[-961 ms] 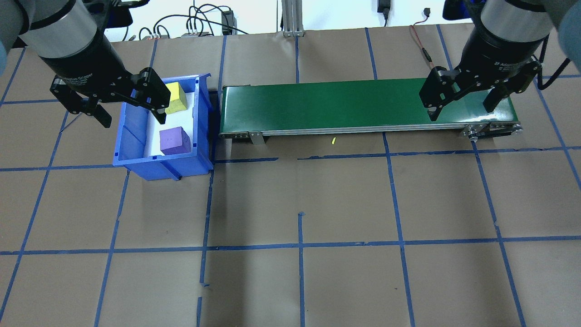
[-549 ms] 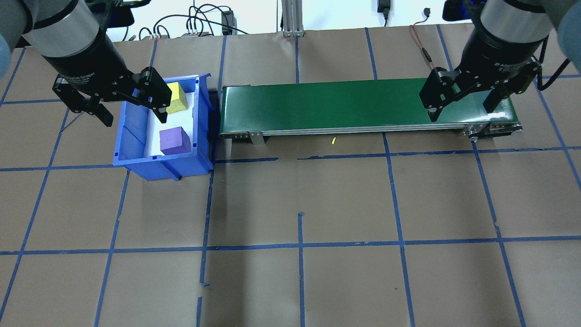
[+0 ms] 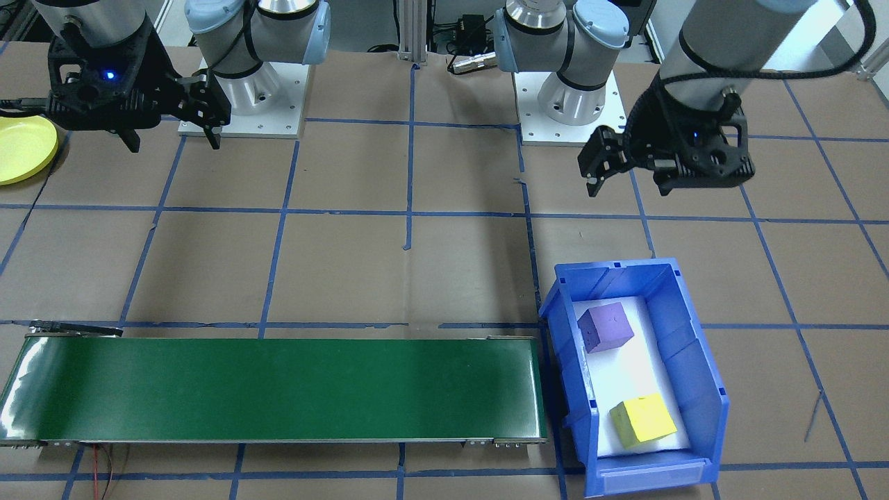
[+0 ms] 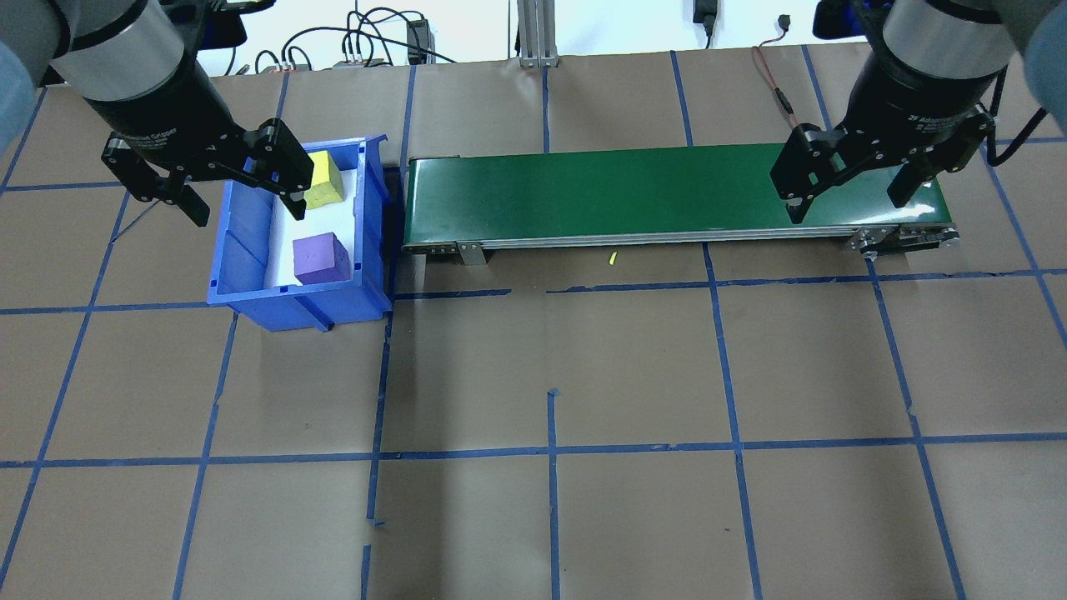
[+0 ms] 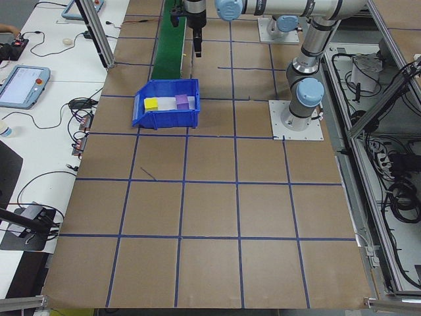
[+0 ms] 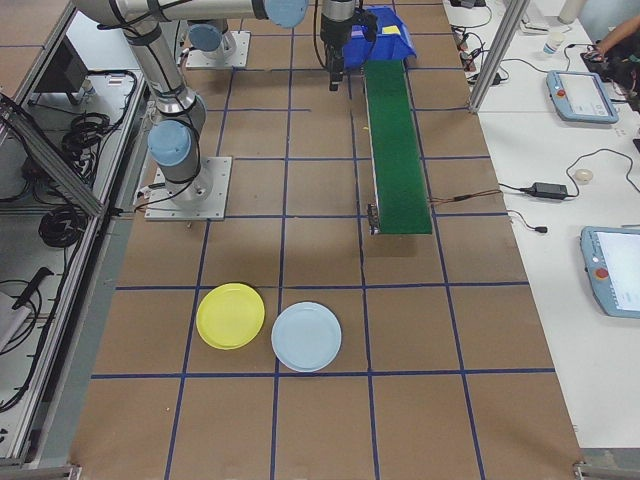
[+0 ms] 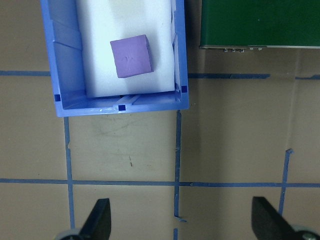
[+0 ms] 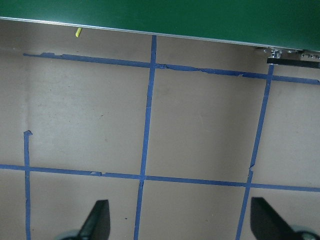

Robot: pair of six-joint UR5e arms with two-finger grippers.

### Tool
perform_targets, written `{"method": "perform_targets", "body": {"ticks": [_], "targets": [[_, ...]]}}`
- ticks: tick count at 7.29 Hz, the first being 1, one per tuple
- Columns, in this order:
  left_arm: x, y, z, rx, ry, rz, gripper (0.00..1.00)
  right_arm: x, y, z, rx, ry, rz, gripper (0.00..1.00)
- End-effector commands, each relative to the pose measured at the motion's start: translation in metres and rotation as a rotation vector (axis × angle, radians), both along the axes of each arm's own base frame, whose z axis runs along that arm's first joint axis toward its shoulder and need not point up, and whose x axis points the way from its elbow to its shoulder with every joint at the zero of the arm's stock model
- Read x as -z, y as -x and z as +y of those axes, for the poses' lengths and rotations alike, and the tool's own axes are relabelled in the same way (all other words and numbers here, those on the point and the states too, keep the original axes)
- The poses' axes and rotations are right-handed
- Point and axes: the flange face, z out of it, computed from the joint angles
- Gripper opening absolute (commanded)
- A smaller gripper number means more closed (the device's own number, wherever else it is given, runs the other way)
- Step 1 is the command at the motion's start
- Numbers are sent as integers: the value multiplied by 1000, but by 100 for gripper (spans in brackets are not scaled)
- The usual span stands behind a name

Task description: Move block left to right into plate

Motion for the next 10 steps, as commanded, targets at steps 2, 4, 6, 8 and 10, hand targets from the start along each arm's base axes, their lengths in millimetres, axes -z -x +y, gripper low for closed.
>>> {"method": "perform_targets", "body": {"ticks": [2, 4, 6, 8, 10], "targets": [[108, -40, -81, -53, -8, 11, 100, -2, 1, 3, -3, -5, 7, 100], [171, -43, -105, -65, -4, 12, 100, -1, 1, 3, -1, -5, 5, 100], [185, -45, -104, -63, -5, 8, 100, -1, 1, 3, 0, -5, 7, 100], [200, -58, -97, -96, -35, 17, 99, 0, 1, 3, 2, -11, 7, 100], [223, -55, -90, -103, -28, 34, 99, 0, 1, 3, 2, -11, 7, 100]]}}
